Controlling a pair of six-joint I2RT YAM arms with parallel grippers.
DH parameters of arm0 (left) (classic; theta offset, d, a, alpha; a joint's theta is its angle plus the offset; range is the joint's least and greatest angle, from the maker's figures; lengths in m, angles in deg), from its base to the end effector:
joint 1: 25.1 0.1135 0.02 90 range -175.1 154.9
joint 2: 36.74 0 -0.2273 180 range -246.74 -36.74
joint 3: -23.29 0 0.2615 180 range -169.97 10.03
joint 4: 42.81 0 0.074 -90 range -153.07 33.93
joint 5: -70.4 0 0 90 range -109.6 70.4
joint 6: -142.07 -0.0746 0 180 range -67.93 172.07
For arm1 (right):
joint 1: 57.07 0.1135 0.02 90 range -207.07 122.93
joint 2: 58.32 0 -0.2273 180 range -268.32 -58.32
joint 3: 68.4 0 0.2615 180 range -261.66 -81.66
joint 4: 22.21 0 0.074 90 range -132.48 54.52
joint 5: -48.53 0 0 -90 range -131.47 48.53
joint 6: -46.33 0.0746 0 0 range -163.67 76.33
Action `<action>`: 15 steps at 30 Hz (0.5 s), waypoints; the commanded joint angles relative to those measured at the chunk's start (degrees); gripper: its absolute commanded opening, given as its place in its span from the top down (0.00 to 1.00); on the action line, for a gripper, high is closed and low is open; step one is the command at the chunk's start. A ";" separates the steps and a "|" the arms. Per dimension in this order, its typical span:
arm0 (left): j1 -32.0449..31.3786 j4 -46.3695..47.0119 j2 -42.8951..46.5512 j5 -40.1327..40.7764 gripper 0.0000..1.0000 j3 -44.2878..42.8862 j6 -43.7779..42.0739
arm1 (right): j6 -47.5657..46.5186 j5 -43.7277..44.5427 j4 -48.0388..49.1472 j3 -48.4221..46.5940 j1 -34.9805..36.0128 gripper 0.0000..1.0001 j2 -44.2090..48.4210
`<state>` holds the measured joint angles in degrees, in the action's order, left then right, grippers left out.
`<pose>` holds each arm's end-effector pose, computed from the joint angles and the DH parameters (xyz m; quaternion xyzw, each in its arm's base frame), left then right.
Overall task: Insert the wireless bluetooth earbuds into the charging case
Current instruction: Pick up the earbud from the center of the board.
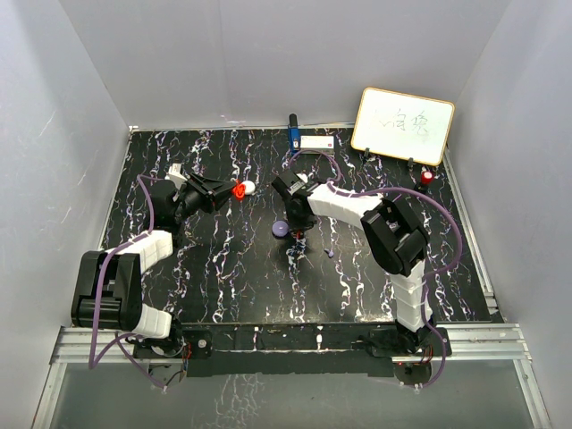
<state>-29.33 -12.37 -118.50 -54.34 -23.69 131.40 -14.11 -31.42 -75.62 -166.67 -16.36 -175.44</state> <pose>0.3331 -0.0673 0.1790 -0.2657 0.6786 -0.5956 0.3380 0.3238 0.2615 0.0909 -0.0822 0.9809 0.0176 0.1754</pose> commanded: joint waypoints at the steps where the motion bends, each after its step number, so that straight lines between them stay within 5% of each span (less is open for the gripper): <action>1: 0.36 1.66 2.79 -1.16 1.00 0.25 -0.01 | 0.19 -1.34 0.94 0.86 0.13 0.89 -2.26; 15: 0.23 -1.23 0.39 -4.78 1.00 -4.05 -0.88 | -7.40 0.68 29.89 13.21 -4.09 0.96 19.56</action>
<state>-29.33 -12.89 -118.67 -56.09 -24.39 131.12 -17.95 -30.99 -60.21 -154.65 -18.39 -163.92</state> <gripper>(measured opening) 0.238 0.187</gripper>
